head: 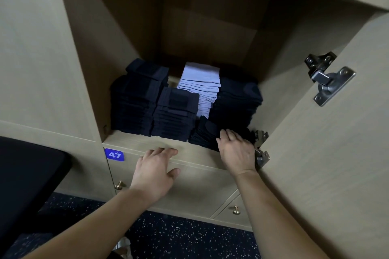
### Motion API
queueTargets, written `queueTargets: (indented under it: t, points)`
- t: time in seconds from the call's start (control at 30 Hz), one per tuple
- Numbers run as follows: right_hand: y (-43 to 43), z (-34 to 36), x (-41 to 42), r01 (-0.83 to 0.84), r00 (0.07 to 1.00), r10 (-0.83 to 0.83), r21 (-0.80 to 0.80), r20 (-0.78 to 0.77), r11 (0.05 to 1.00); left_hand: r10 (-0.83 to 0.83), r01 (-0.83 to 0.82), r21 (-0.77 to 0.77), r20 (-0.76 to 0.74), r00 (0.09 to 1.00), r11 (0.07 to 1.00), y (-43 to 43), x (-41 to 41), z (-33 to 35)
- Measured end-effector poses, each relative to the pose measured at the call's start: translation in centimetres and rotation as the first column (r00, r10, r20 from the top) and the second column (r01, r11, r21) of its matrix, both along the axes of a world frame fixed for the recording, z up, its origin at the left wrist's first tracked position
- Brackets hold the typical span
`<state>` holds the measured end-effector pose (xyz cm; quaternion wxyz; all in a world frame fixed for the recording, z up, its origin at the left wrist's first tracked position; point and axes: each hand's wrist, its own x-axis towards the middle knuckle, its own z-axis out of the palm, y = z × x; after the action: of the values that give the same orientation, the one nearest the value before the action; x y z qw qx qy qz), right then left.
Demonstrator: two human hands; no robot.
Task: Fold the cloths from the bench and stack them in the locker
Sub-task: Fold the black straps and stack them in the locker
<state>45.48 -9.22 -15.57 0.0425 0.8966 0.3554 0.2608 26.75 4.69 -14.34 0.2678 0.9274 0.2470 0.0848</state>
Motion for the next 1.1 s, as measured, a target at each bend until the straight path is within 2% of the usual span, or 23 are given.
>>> queueTargets:
  t: [0.13,0.37,0.57,0.67,0.77,0.9,1.1]
  points:
    - [0.2,0.8,0.0,0.009,1.0,-0.009,0.044,-0.006,0.999,-0.008,0.008,-0.003,0.005,1.0,1.0,-0.2,-0.1,0.3]
    - [0.2,-0.4,-0.5,0.038,0.996,-0.038,-0.013,-0.08,0.999,-0.053,0.053,0.031,0.017,0.998,0.998,-0.7,0.4,0.6]
    - [-0.1,-1.1,-1.0,0.018,0.999,-0.014,0.076,-0.05,0.997,-0.174,0.175,0.179,-0.021,0.985,0.968,-1.7,1.5,1.0]
    - [-0.4,-1.7,-1.8,0.004,1.0,-0.003,0.132,-0.01,0.991,-0.298,0.301,0.297,-0.057,0.953,0.906,-2.4,2.6,0.9]
    - [-0.3,-2.8,-2.2,0.042,0.999,-0.04,0.133,-0.016,0.99,-0.368,0.4,0.448,-0.161,0.916,0.8,-3.1,4.4,0.6]
    - [0.3,-3.4,-2.2,0.163,0.985,-0.155,0.125,-0.07,0.979,-0.308,0.443,0.602,-0.318,0.896,0.665,-3.1,6.8,0.7]
    - [1.4,-3.8,-2.2,0.272,0.959,-0.26,0.105,-0.109,0.957,-0.22,0.52,0.66,-0.486,0.846,0.541,-2.5,9.3,0.6]
